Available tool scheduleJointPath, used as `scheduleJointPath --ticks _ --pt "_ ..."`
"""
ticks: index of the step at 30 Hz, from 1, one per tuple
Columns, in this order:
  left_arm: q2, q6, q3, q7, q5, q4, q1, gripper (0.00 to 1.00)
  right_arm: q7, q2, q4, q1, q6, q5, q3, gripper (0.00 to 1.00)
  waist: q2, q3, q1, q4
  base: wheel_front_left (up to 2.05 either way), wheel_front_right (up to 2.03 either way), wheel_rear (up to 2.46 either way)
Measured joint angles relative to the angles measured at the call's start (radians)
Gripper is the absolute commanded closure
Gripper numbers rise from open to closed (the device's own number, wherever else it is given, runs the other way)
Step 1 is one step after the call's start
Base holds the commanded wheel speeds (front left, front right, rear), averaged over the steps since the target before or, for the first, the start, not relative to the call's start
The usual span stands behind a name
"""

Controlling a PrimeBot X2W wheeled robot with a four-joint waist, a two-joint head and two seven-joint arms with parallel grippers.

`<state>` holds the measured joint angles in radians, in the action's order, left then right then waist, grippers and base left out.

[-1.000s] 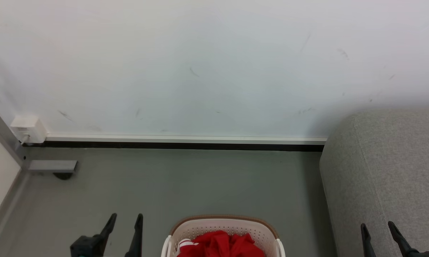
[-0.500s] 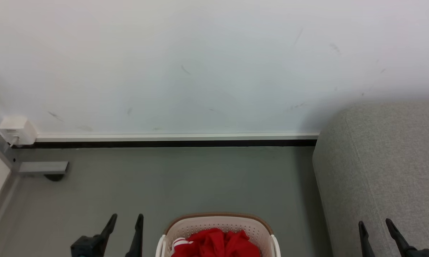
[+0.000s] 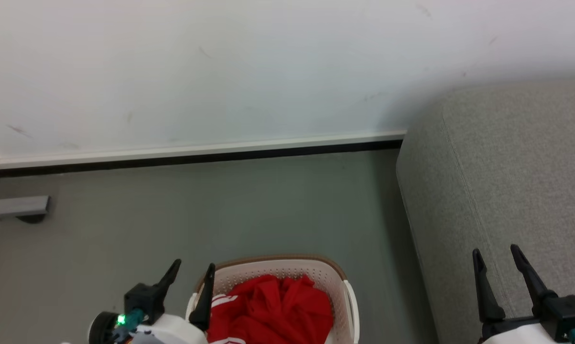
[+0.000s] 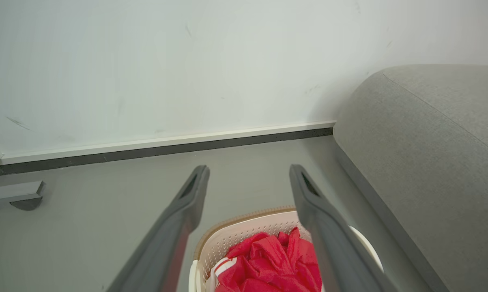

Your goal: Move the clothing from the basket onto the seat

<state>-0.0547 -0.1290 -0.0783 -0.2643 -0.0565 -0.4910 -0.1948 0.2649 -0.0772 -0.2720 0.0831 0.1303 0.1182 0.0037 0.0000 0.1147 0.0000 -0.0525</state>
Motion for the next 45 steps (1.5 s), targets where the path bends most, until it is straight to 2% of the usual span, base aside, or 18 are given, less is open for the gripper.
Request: scheduleJointPath --ticks 13,21,29,34,45 --pt "-0.013 -0.002 -0.196 0.004 0.048 -0.308 -0.306 0.0 0.0 0.017 0.102 0.141 0.0 0.004 0.003 0.0 0.0 0.243 0.0002 -0.071 0.0 0.0 0.0" --pt "-0.01 -0.002 -0.301 0.081 0.03 -0.504 -0.478 0.0 0.0 0.023 0.146 0.235 0.0 0.013 0.024 0.0 0.0 0.403 0.0003 -0.103 0.0 0.0 0.0" --pt "-0.012 0.0 -0.331 0.121 0.027 -0.629 -0.613 0.0 0.0 0.025 0.246 0.297 0.0 0.026 0.038 0.0 0.0 0.552 0.0003 -0.128 0.0 0.0 0.0" --pt "-0.027 0.035 -0.336 0.114 0.029 -0.68 -0.676 0.0 0.0 0.025 0.315 0.316 0.0 0.028 0.062 0.0 0.0 0.635 0.0003 -0.142 0.0 0.0 0.0" --pt "-0.066 0.065 -0.336 0.079 0.026 -0.737 -0.762 0.0 0.0 0.025 0.388 0.345 0.0 0.022 0.091 0.0 0.0 0.759 0.0002 -0.18 0.0 0.0 0.0"
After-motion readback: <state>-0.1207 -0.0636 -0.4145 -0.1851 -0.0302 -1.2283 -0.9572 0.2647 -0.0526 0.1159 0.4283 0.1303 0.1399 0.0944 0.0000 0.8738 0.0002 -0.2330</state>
